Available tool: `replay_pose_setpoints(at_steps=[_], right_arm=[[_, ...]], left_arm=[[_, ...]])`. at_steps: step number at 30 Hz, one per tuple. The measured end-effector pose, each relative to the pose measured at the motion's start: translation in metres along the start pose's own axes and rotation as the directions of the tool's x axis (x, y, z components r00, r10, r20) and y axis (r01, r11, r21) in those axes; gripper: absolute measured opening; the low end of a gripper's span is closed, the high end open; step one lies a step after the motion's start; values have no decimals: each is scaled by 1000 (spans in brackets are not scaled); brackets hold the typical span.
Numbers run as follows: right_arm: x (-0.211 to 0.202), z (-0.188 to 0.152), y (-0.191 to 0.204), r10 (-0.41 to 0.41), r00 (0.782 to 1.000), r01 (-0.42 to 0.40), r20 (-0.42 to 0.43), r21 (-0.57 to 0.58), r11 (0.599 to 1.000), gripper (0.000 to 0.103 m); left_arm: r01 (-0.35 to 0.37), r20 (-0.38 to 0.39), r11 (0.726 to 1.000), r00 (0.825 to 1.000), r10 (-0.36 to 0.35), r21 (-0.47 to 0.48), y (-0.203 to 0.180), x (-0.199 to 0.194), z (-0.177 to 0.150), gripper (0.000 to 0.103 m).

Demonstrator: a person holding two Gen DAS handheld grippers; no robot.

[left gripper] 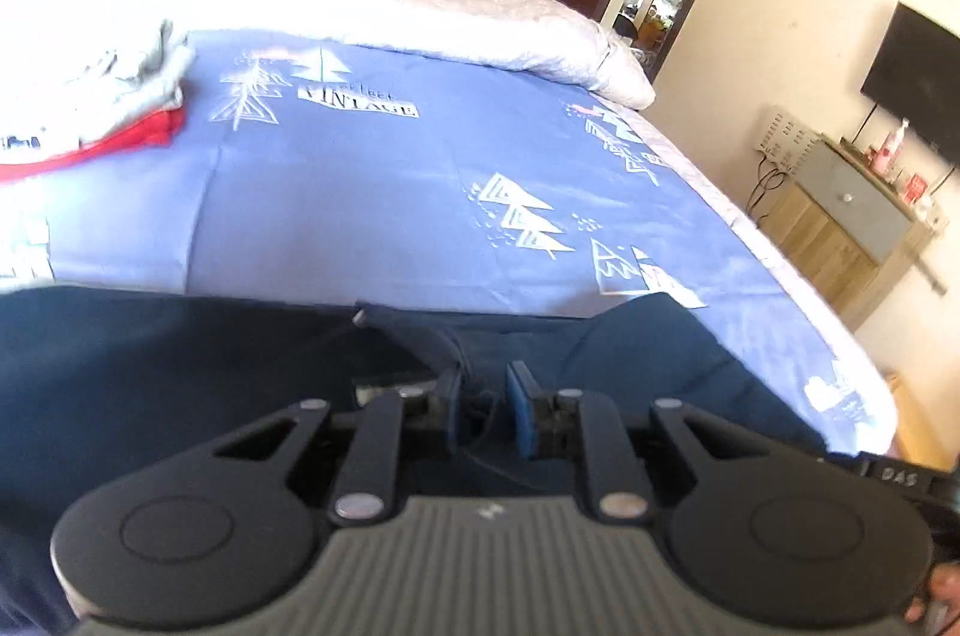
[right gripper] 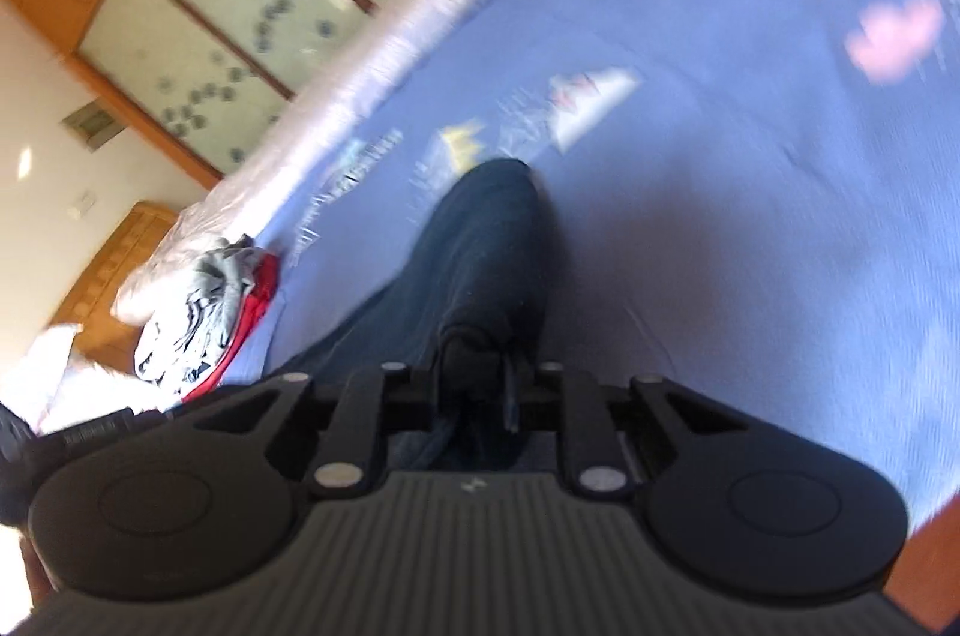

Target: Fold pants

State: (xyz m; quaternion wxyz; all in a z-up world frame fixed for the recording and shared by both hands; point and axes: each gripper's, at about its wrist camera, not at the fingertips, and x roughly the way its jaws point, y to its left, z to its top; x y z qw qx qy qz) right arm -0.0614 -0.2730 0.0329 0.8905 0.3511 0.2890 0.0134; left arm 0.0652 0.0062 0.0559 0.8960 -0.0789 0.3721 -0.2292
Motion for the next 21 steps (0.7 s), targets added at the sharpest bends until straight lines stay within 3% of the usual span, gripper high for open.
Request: replay_pose_setpoints(at_steps=[2,3,4,6,8,10,12,15,18,21], right_arm=[[7,-7,0,-34,999,34,-20,-8,999,23],[22,-10,-4,-75,996,75,-56,-3,997,24],[31,-15,-10,-118,991,118,-66,-18,993,35],[35,-20,-14,-135,990,132,-48,-69,989,35],[30,-13,-13,-154,987,151,-51,-65,986,53],[21,-8,-13,-186,982,185,-21,-46,982,54],[10,-8,-15,-190,982,190,17,-3,982,54],[-7,-9,4,-229,966,234,120,-37,971,54],[-18,-18,34,-210,960,235,187,-129,963,54],[-12,-31,61,-142,978,175,156,-228,958,54]], left_arm=[[-46,-122,998,992,41,-36,13,27,-12,19],[-70,-232,996,971,54,-61,21,47,-24,21],[-86,-227,993,972,67,-78,27,53,-36,23],[-93,-194,995,977,85,-32,19,41,-43,25],[-97,-204,995,974,94,-4,14,31,-45,28],[-77,-211,997,975,73,-11,15,16,-44,38],[-45,-183,997,983,34,-55,24,-4,-46,38],[-67,-143,989,989,48,-132,56,-45,-49,36],[-72,-75,957,996,52,-281,109,-98,-59,41],[-127,-4,883,990,141,-452,168,-142,-73,53]])
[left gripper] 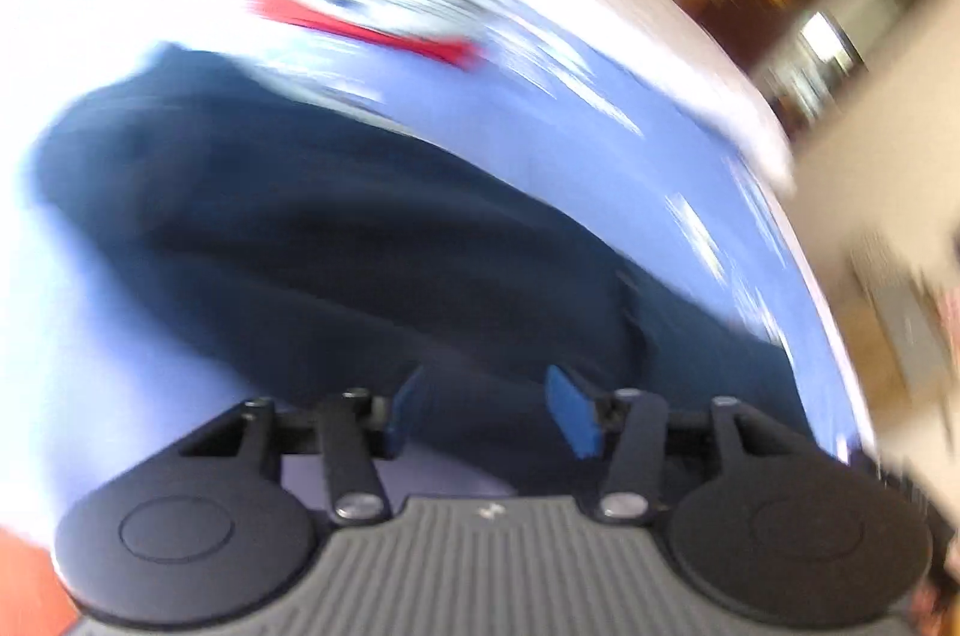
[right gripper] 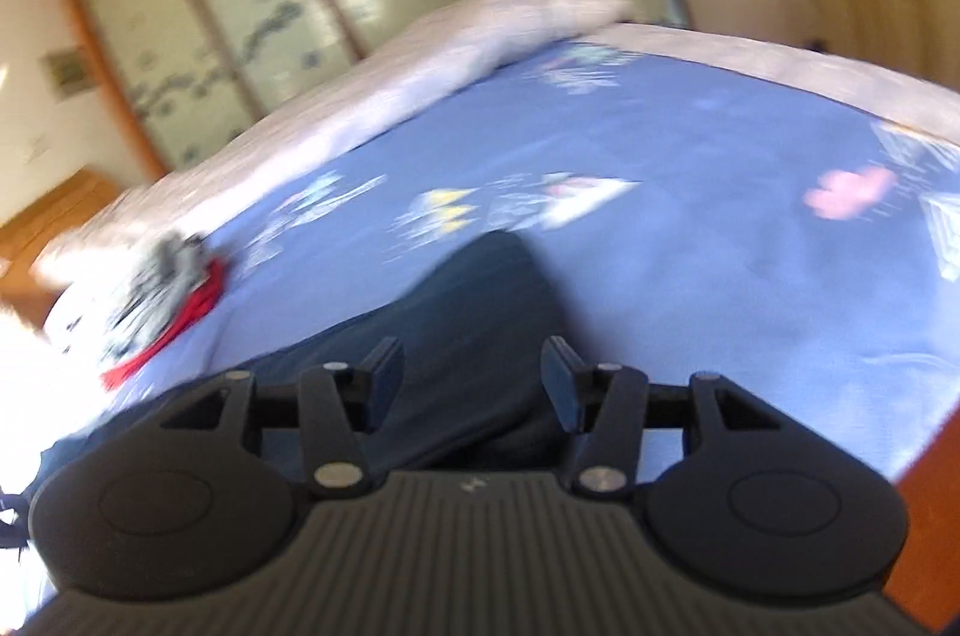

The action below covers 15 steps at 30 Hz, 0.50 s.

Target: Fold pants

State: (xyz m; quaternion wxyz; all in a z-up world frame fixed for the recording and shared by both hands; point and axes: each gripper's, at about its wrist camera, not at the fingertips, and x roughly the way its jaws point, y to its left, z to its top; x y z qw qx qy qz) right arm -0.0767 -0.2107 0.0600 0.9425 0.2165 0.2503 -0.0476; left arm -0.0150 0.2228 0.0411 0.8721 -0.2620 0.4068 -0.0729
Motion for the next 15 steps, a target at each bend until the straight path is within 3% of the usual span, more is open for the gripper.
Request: replay_pose_setpoints(at_steps=[3,6,8,10,11,14,15], right_arm=[[10,-11,40,89,995,-92,-34,-109,990,54],[24,-22,86,151,985,-167,-78,-269,948,53],[34,-25,111,194,976,-215,-94,-328,920,51],[43,-26,131,225,968,-249,-107,-361,899,47],[50,-26,138,228,967,-256,-117,-371,893,44],[79,-33,148,208,961,-261,-182,-349,900,40],[92,-39,148,190,955,-261,-228,-340,904,39]], left_arm=[[-84,54,973,994,98,-213,60,-18,10,61],[-81,62,926,992,111,-368,99,-19,17,63],[-75,64,910,992,111,-408,110,-13,22,70],[-53,84,907,992,96,-419,116,-7,29,87],[-45,92,905,991,93,-422,119,-3,32,89],[-55,91,897,990,105,-438,130,14,41,81],[-84,76,891,989,131,-447,135,23,42,55]])
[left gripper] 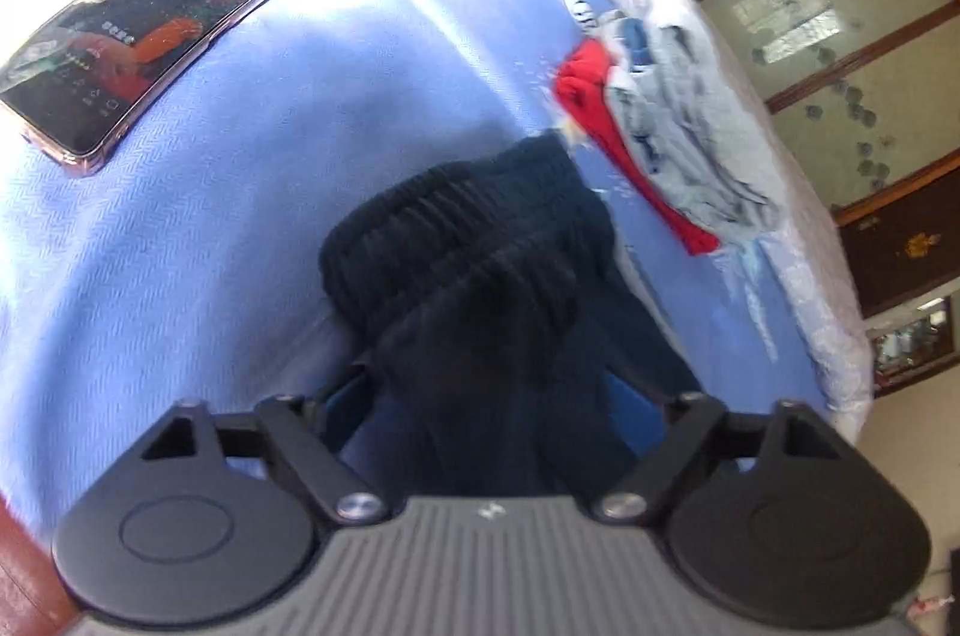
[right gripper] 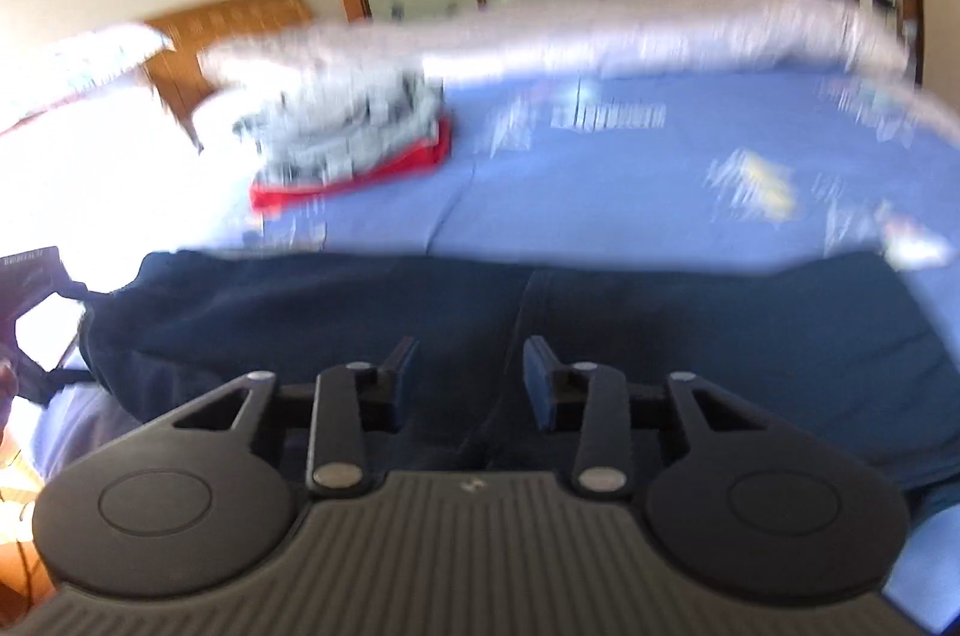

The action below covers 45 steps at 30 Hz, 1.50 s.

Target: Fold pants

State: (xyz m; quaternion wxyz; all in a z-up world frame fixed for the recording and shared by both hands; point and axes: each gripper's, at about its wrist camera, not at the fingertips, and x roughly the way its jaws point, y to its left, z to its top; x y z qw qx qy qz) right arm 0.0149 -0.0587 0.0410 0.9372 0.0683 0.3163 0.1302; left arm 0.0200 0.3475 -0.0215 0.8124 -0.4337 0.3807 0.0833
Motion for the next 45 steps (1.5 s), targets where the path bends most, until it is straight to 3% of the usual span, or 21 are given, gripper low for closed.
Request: replay_pose_setpoints(at_steps=[1,2,3,4,7,11,14,16,18,22,25,28,29,31,32,34,36,38,40,43,45], right_arm=[[17,-7,-1,-5,996,6,-84,7,1000,40],[35,-18,-5,-9,984,13,-179,20,1000,40],[32,-27,-6,0,994,1,-108,5,1000,40],[31,-29,-3,-4,995,1,-103,-30,1000,40],[29,-23,-1,-17,993,12,-118,-43,999,40],[23,-21,-7,5,993,-3,-117,15,1000,40],[14,-20,-14,29,995,-21,-99,89,996,40],[2,-18,-23,25,997,-16,-70,128,992,40],[-12,-17,-36,8,999,-1,-39,177,984,40],[-45,-13,-76,-55,998,42,34,307,951,40],[-76,-12,-112,-139,986,90,92,403,911,40],[-110,-15,-148,-227,963,127,142,503,855,40],[-120,-18,-158,-252,955,135,154,532,836,40],[-135,-23,-175,-299,940,155,167,570,807,41],[-140,-26,-181,-319,933,166,168,583,796,42],[-145,-35,-191,-342,926,178,162,612,771,42],[-147,-43,-198,-340,929,169,149,645,746,42],[-146,-44,-201,-322,935,148,149,661,736,42],[-143,-41,-200,-290,943,119,162,648,752,42],[-138,-34,-191,-223,957,66,185,610,790,42],[-130,-27,-185,-191,965,55,181,571,819,45]], left_arm=[[-27,-10,1000,1000,27,-11,4,8,1,37],[-22,-3,999,1000,22,-24,3,18,4,34],[-17,-4,999,1000,17,-35,2,19,6,31],[-16,-8,999,1000,15,-34,1,19,7,24],[-4,23,1000,1000,4,-22,-5,7,0,20],[53,97,994,993,-62,98,-42,-21,-8,20],[79,135,969,984,-112,234,-86,-39,-18,20],[78,149,934,979,-138,350,-123,-46,-31,20],[85,144,882,975,-170,463,-162,-48,-50,20],[117,80,750,972,-222,651,-239,-35,-102,20],[173,-12,660,970,-241,731,-295,-12,-151,20],[264,-136,571,957,-257,777,-345,14,-205,20],[290,-177,540,952,-251,790,-359,24,-225,21],[339,-276,474,940,-200,813,-378,44,-272,38],[355,-319,434,935,-155,828,-382,52,-295,41],[369,-373,337,926,-55,866,-382,60,-335,42],[416,-419,287,906,-55,863,-369,51,-348,43],[453,-451,298,889,-81,840,-356,33,-337,43],[471,-450,345,881,-144,812,-337,12,-307,50],[413,-359,455,911,-204,789,-301,-14,-256,59],[338,-289,548,941,-177,765,-274,-19,-227,60]])
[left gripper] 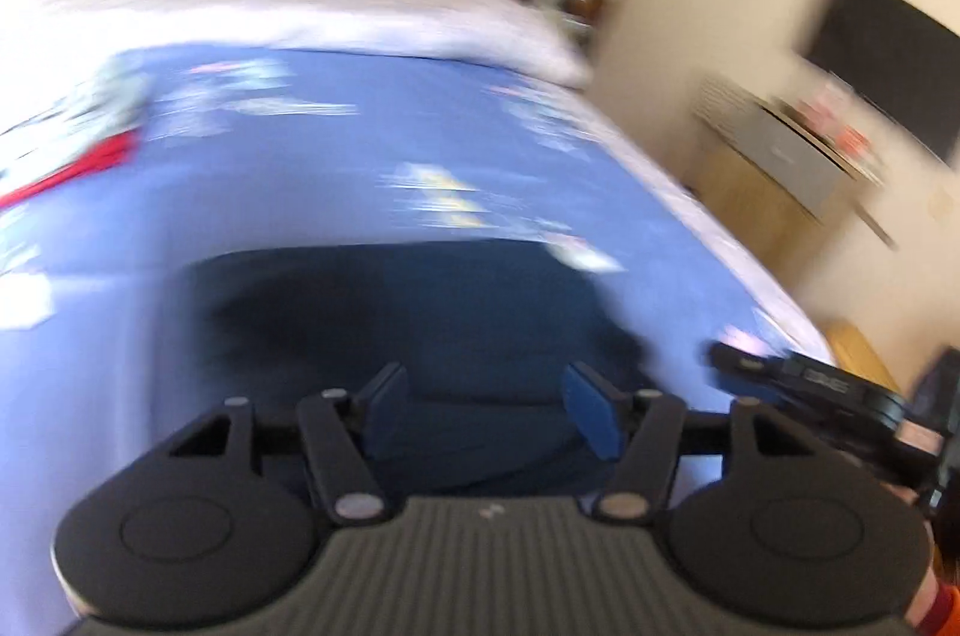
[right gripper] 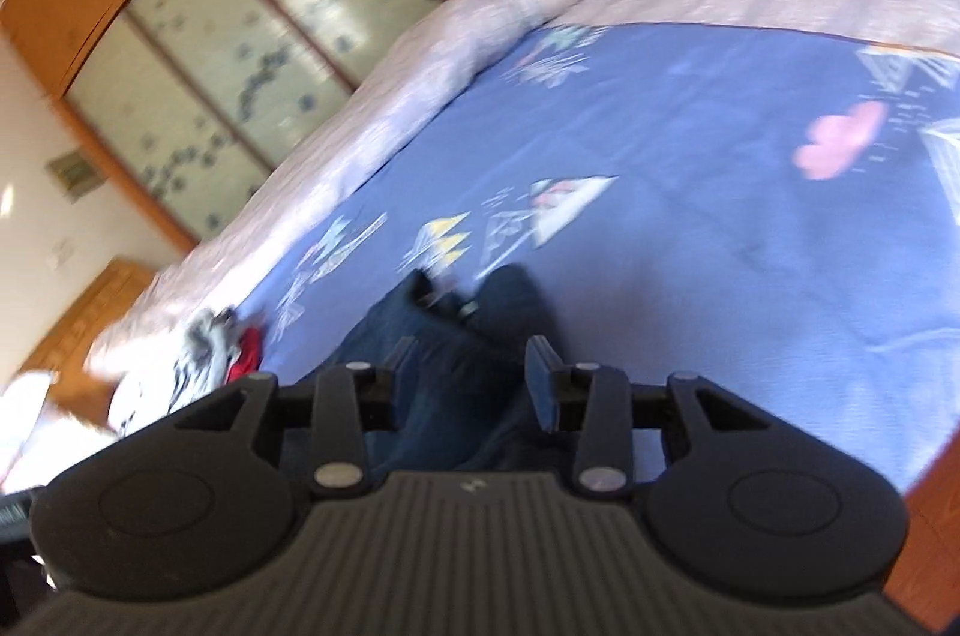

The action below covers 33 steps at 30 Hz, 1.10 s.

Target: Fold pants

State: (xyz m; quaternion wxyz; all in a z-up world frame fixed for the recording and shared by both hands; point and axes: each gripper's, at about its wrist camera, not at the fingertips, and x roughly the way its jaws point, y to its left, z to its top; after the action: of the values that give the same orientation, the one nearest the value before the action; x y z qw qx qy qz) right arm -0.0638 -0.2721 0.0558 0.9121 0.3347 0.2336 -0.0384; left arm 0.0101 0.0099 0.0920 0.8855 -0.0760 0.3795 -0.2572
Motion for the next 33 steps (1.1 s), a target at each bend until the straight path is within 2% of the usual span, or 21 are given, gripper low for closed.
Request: replay_pose_setpoints(at_steps=[2,4,6,7,8,9,10,11,13,14,16,18,19,21,22,23,25,28,30,33], right_arm=[[12,4,10,2,1000,-3,-12,-59,998,58],[32,10,21,-5,1000,1,-25,-163,987,68],[60,14,27,-57,995,34,-83,-253,967,68],[76,15,26,-69,986,25,-153,-272,962,62],[92,14,22,-79,968,15,-238,-260,965,49],[99,12,18,-110,955,43,-276,-240,970,42],[97,13,16,-125,954,61,-272,-230,971,24],[89,18,16,-94,961,39,-260,-207,977,11],[60,31,17,15,975,-40,-220,-109,993,10],[44,36,22,43,982,-62,-182,-103,993,10],[14,38,30,55,993,-70,-106,-140,988,10],[-5,31,22,29,998,-37,-63,-134,990,10],[-7,25,13,-5,998,-3,-67,-119,993,10],[3,8,-12,-77,988,69,-132,-64,996,12],[10,0,-24,-106,981,101,-162,-34,994,18],[13,-2,-33,-120,978,121,-170,-1,993,34],[10,4,-41,-105,983,119,-152,87,989,44],[-1,15,-34,-77,992,85,-96,87,993,44],[-7,16,-27,-74,994,79,-76,57,995,47],[-10,13,-21,-69,995,71,-69,34,997,47]], left_arm=[[-69,-28,992,997,66,-106,33,-9,-8,60],[-104,-75,966,993,88,-235,65,-14,-18,60],[-107,-86,944,993,84,-312,85,-17,-29,60],[-118,-90,938,992,93,-326,91,-17,-33,60],[-129,-95,934,990,103,-334,93,-17,-36,60],[-131,-99,930,990,103,-343,97,-19,-40,60],[-124,-99,927,991,95,-353,99,-14,-37,60],[-115,-98,926,992,86,-358,100,-13,-37,60],[-103,-94,930,993,74,-352,99,-12,-33,61],[-98,-92,934,993,70,-343,96,-11,-31,61],[-93,-88,944,994,68,-318,93,-5,-29,62],[-96,-84,952,994,74,-291,87,1,-27,63],[-98,-86,954,993,76,-283,84,4,-27,63],[-104,-108,953,991,76,-283,81,11,-28,64],[-109,-121,954,990,77,-280,81,16,-29,64],[-121,-137,955,987,87,-271,80,21,-31,64],[-163,-187,956,975,118,-246,79,32,-35,65],[-200,-266,951,955,135,-235,84,50,-49,66],[-197,-249,957,958,142,-211,83,50,-53,67],[-210,-257,957,954,156,-198,79,44,-50,68]])
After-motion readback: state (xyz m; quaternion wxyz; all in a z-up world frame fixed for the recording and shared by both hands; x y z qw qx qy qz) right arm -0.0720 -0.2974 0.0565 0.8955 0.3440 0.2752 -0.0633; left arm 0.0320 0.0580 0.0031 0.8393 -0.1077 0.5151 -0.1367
